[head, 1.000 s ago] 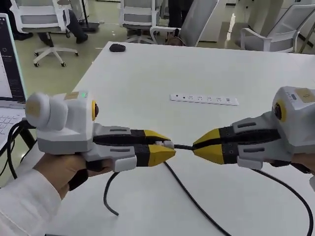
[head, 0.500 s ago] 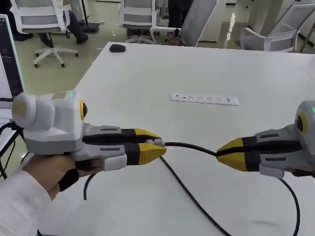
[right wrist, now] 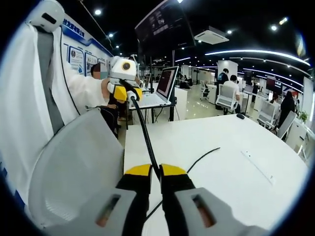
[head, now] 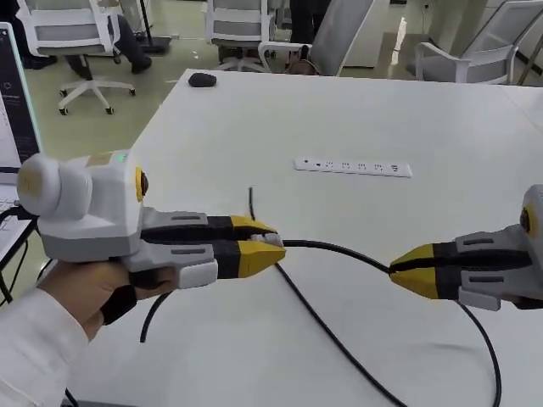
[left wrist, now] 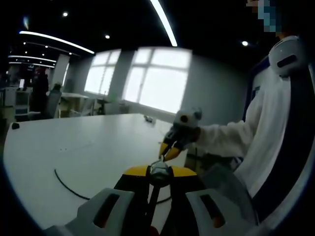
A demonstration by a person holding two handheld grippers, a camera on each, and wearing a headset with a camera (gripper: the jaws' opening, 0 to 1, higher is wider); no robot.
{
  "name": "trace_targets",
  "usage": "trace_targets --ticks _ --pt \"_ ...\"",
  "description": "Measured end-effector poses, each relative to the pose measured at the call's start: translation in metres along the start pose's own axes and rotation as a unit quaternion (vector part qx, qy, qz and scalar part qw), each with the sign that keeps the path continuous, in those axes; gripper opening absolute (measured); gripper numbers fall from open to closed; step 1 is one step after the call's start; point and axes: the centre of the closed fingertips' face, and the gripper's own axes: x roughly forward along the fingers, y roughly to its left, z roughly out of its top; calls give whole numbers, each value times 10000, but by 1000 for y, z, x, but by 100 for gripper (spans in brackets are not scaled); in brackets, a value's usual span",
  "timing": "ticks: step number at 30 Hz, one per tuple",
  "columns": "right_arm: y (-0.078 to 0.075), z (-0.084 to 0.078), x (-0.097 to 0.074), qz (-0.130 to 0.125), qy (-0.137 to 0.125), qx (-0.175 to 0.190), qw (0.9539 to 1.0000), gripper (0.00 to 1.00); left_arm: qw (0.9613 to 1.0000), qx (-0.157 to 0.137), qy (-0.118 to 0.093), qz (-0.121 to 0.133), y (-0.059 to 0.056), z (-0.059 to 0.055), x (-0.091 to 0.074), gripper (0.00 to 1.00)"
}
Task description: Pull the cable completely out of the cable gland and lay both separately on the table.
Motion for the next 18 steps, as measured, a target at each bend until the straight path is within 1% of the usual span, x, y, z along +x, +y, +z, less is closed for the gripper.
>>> trace_targets --ticks 5,6,7,10,13,16,17,18 --pt "-4 -2 4 -61 104 17 9999 6 10000 21 -4 -27 -1 1 2 16" --pt "-5 1 4 -100 105 -11 9999 8 10000 34 4 -13 0 1 2 16" --pt "-6 3 5 -124 99 -41 9999 12 10000 39 10 -8 0 1 2 16" --pt "-6 16 7 -174 49 -193 9997 20 10000 40 3 -14 1 2 2 16" --pt "-3 33 13 -117 -33 -436 9990 22 10000 60 31 -41 1 2 4 16" --pt "6 56 23 47 -187 -691 9974 23 9999 96 74 -95 -1 1 8 16" --pt "9 61 26 109 -210 -776 9967 23 9998 112 96 -111 -2 1 9 16" --pt "15 68 31 219 -243 -921 9952 23 9997 142 128 -133 -4 1 11 16"
